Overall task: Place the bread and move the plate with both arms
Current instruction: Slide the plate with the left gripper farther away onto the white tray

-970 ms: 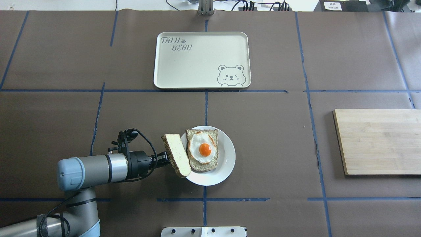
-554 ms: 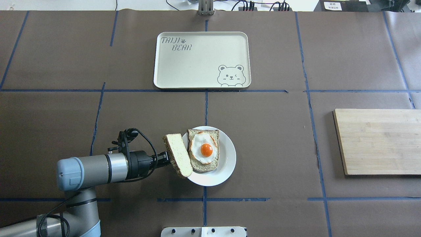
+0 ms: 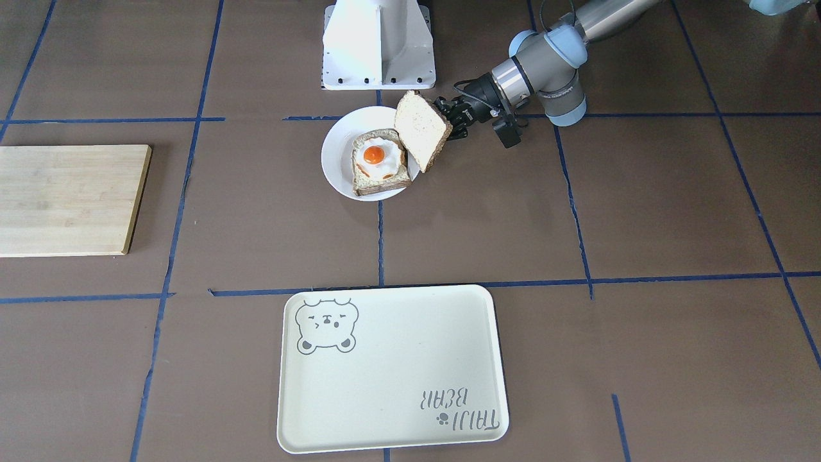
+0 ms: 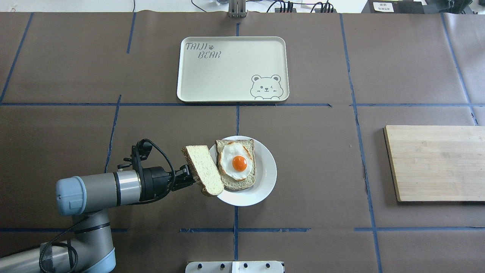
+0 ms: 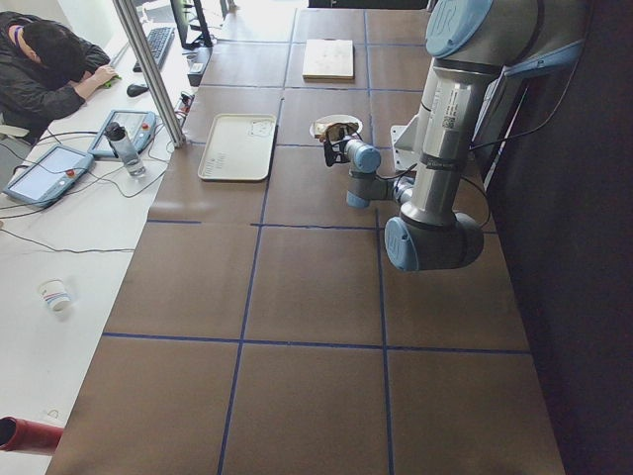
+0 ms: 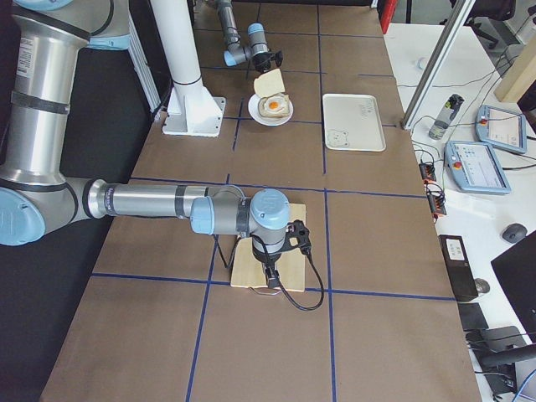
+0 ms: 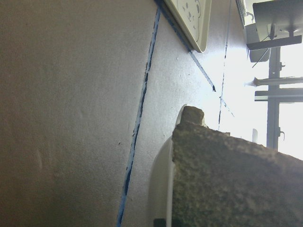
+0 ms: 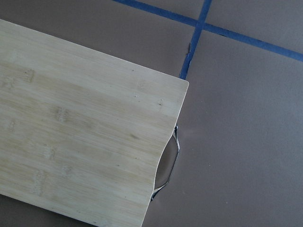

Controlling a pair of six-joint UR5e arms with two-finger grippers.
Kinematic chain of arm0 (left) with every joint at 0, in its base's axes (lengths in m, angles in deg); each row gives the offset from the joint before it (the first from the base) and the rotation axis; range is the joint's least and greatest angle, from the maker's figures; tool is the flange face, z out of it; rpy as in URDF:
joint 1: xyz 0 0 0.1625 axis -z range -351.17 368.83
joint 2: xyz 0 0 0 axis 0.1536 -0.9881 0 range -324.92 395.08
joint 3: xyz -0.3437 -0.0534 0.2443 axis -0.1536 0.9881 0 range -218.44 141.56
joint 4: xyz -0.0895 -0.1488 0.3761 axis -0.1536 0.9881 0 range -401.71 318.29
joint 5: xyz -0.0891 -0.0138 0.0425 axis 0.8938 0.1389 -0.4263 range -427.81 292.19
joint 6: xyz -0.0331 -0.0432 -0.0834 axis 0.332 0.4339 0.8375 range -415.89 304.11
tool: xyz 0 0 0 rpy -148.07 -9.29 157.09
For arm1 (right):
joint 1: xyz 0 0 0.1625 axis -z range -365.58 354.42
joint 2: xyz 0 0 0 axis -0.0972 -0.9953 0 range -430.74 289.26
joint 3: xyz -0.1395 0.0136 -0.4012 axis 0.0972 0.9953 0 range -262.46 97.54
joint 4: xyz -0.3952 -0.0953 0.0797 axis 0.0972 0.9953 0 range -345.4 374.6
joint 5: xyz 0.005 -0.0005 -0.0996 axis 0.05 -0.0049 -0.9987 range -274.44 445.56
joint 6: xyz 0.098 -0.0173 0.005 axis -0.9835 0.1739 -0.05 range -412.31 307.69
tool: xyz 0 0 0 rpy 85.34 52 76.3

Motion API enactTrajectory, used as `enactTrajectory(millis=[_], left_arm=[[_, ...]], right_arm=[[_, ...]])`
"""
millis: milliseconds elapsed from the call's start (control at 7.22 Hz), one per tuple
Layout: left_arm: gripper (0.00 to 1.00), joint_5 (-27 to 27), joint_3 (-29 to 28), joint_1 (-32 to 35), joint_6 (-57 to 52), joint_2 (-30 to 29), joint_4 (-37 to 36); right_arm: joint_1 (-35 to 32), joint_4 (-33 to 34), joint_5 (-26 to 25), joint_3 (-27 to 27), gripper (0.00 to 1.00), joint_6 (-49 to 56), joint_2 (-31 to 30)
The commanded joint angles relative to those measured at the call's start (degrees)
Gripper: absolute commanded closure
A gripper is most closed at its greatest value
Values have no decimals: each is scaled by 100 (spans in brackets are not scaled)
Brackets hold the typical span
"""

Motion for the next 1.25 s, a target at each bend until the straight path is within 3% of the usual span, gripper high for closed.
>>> enactTrajectory(millis=[0, 277, 693, 1108], left_arm=[[100, 56, -12, 526, 151, -7, 115], [100, 729, -396, 1334, 344, -347, 80], [100, 1346, -1660, 2170, 477, -1305, 80], [100, 1507, -3005, 2507, 478, -2166, 80]], right_arm=[[0, 0, 3, -20, 0, -40, 1], [0, 0, -5, -20, 0, -66, 18], [0, 0, -6, 15, 0, -66, 45], [0, 0, -14, 15, 0, -66, 54]])
